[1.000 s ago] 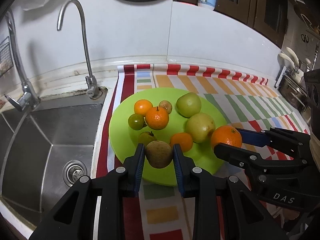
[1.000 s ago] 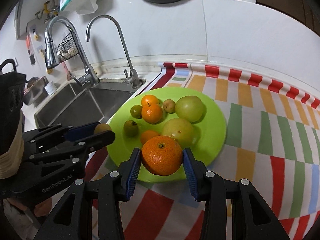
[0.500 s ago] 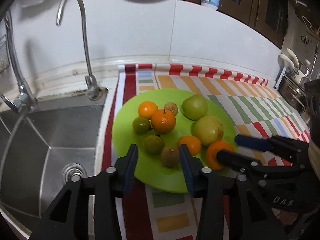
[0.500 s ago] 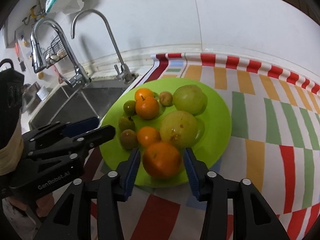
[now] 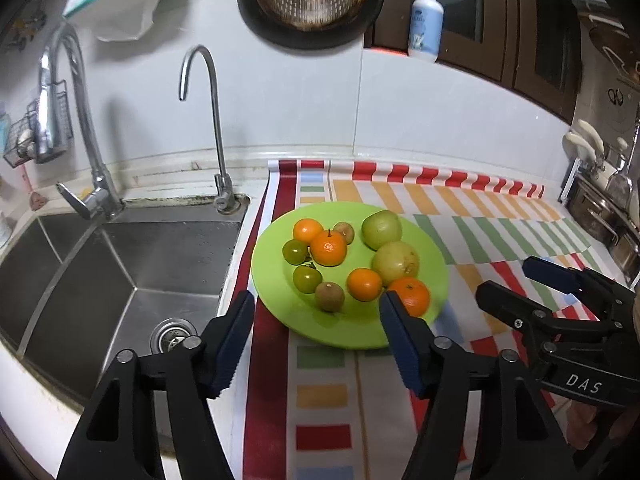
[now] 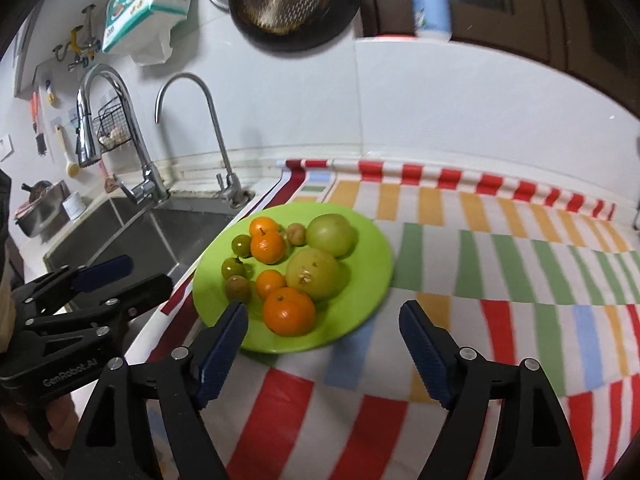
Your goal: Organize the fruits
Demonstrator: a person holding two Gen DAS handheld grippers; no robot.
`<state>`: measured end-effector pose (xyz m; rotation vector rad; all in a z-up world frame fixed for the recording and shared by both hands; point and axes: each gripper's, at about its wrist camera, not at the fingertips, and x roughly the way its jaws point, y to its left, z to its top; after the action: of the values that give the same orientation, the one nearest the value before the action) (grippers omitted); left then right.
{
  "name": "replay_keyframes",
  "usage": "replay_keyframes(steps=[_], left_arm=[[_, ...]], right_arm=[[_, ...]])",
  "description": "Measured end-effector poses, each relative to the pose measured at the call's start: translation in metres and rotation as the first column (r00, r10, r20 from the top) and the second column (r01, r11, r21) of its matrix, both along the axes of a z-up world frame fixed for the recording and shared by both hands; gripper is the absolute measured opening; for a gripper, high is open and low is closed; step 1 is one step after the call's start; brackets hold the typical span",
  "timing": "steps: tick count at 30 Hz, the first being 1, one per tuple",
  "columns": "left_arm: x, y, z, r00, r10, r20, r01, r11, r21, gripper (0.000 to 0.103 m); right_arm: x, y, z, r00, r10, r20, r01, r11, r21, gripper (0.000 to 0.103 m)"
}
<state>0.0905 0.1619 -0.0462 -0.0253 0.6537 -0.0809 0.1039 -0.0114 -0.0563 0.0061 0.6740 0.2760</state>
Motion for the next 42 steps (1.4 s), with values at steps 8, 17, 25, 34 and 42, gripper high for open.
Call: replay_keyframes(steps=[8,17,25,34,42], left_arm=[[-0.046,-0.018,0.017,0.997,0.026,0.078,-0.028,0.999,0.026,0.089],[-0.091,-0.036,0.032,0.99,0.033,0.138,-0.039,0.998,0.044,0.101],[-0.12,-0.046,0.042,0.986,0.026,0.166,-0.034,0.998,0.047,0.103],[-0.146,-0.054,0.05,0.982,0.029,0.187,-0.04,0.998,0.058,0.103],[-0.165,-0.06,0.055,0.978,0.023,0.209,-0.037,0.997,0.062,0.103]], right_arm=[[-0.046,-0.021,0.018,0.996,-0.057,0.062,0.058,0.998,-0.018,0.083],[-0.094,-0.045,0.03,0.988,-0.12,0.096,0.124,0.992,-0.031,0.085],[-0.131,-0.061,0.043,0.979,-0.154,0.133,0.159,0.987,-0.03,0.085],[-0.162,-0.069,0.055,0.971,-0.174,0.167,0.181,0.983,-0.027,0.09],[-0.183,-0.074,0.061,0.967,-0.177,0.184,0.184,0.983,-0.021,0.09]])
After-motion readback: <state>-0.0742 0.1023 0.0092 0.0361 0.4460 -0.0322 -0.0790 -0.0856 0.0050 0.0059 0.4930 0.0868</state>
